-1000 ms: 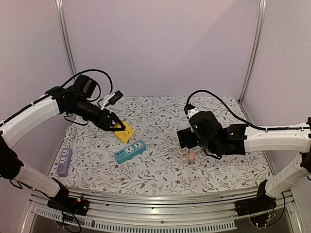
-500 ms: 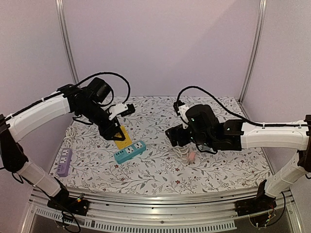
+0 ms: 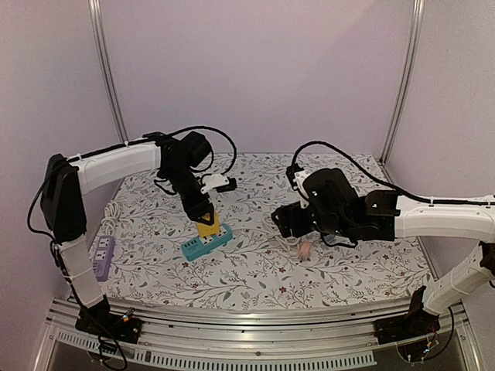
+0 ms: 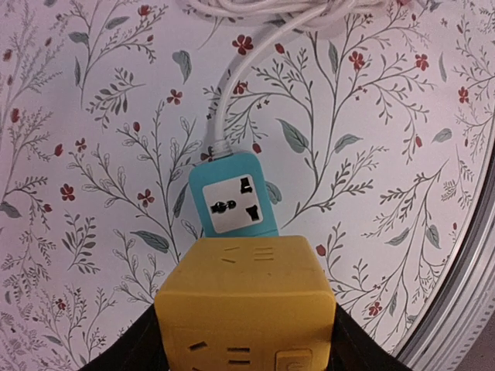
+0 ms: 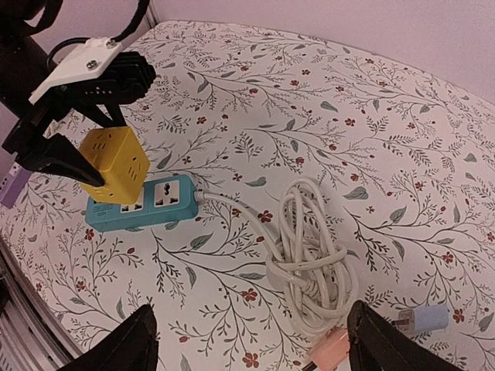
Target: Insert the plug
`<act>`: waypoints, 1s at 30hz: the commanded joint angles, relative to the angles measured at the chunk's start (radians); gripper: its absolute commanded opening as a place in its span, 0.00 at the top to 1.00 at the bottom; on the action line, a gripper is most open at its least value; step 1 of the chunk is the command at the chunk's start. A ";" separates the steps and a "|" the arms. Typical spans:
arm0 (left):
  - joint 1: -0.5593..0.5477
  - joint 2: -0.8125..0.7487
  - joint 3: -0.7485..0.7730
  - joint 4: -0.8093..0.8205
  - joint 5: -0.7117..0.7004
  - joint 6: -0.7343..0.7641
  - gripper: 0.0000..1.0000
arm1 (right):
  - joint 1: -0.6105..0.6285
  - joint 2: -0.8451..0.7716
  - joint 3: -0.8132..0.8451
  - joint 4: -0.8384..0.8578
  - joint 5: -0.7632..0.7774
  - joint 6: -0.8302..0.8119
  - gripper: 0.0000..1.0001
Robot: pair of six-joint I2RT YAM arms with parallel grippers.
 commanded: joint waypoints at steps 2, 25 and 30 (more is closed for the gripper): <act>-0.015 0.026 0.031 -0.019 -0.006 -0.032 1.00 | 0.010 -0.036 -0.021 -0.069 0.016 0.066 0.17; 0.018 -0.069 0.044 -0.029 -0.044 -0.213 1.00 | 0.011 0.028 0.035 -0.044 -0.008 0.004 0.17; 0.024 -0.238 -0.053 0.086 -0.128 -0.432 1.00 | 0.013 0.110 0.120 -0.023 -0.045 -0.058 0.16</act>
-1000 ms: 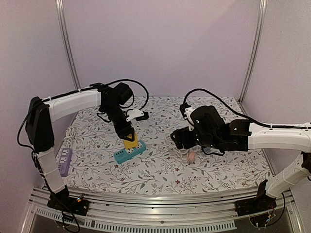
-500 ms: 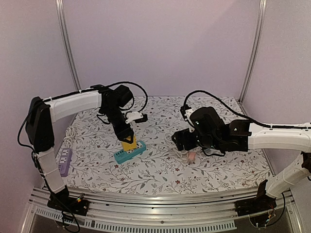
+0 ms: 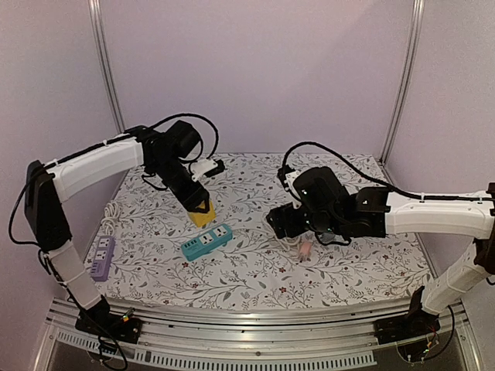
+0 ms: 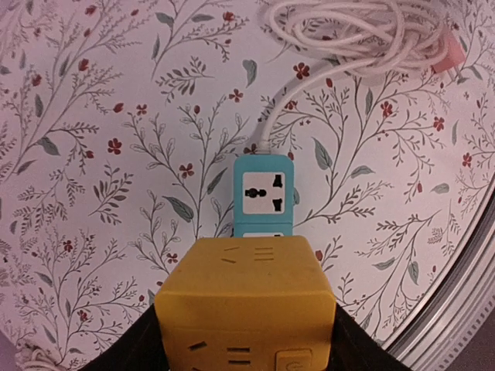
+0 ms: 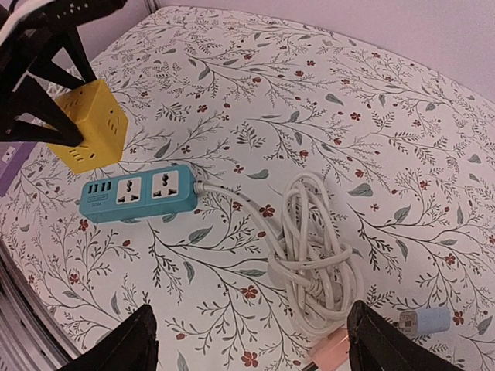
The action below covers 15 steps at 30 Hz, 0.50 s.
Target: Insert the plug
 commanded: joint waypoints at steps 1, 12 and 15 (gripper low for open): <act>0.013 -0.204 -0.085 0.109 -0.062 -0.217 1.00 | 0.006 0.123 0.123 0.021 -0.058 -0.065 0.16; 0.119 -0.532 -0.381 0.225 -0.120 -0.404 1.00 | 0.008 0.625 0.758 -0.297 -0.416 0.092 0.11; 0.120 -0.566 -0.414 0.221 -0.114 -0.439 1.00 | 0.006 0.773 0.967 -0.439 -0.465 0.121 0.09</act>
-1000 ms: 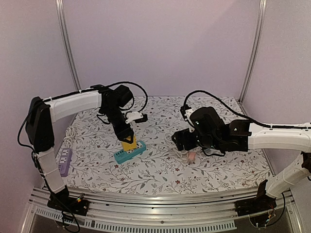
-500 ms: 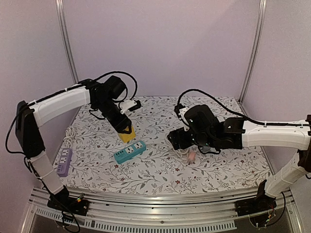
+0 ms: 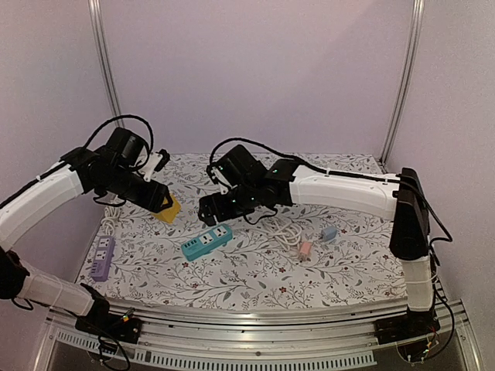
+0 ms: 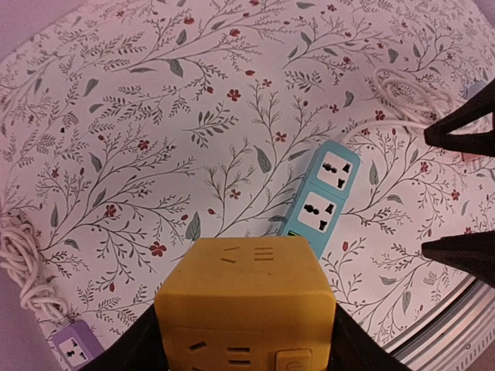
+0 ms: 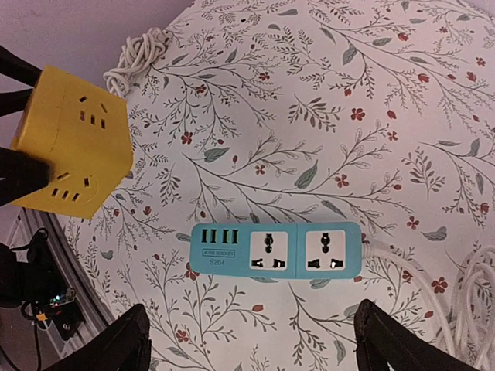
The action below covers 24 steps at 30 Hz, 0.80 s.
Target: Insert the plug
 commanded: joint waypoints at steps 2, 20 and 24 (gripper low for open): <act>0.002 -0.086 -0.057 0.067 0.005 -0.129 1.00 | 0.004 0.221 0.329 -0.298 -0.176 0.080 0.09; 0.000 -0.326 -0.183 0.065 -0.026 -0.289 1.00 | -0.043 0.450 0.471 -0.044 -0.109 0.177 0.26; -0.001 -0.336 -0.186 0.049 -0.020 -0.297 1.00 | -0.043 0.474 0.471 0.042 -0.168 0.159 0.33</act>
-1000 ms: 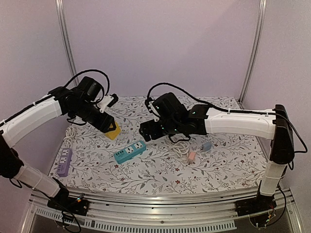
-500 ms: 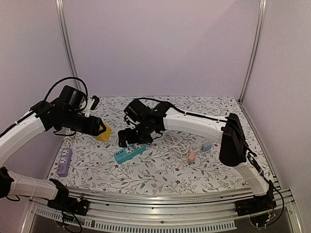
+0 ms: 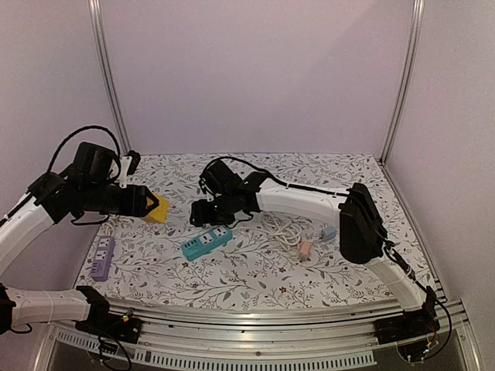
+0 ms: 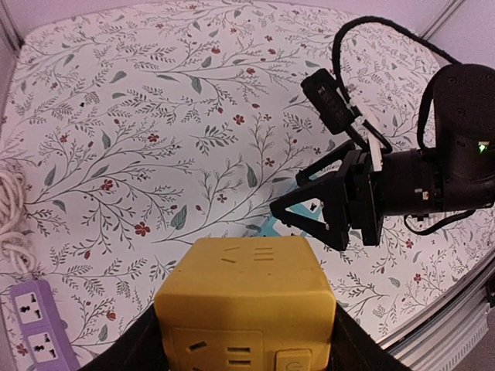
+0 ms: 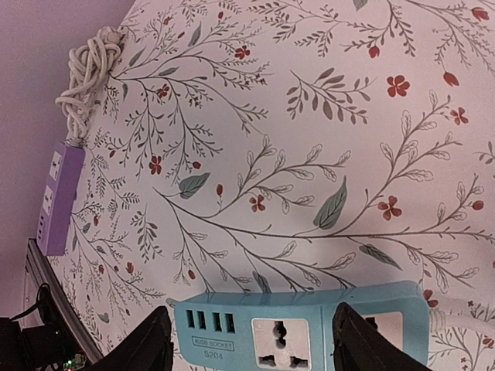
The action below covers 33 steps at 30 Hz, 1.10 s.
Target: Insert the plug
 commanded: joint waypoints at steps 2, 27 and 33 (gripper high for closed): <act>0.000 -0.014 -0.007 -0.020 -0.003 -0.024 1.00 | 0.000 0.064 0.026 0.181 -0.079 -0.028 0.37; -0.002 -0.018 -0.045 0.010 -0.016 -0.029 1.00 | 0.063 0.000 -0.118 -0.109 -0.353 -0.358 0.53; -0.002 -0.011 -0.075 0.073 0.000 -0.052 1.00 | 0.071 -0.106 -0.296 -0.244 -0.244 -0.388 0.52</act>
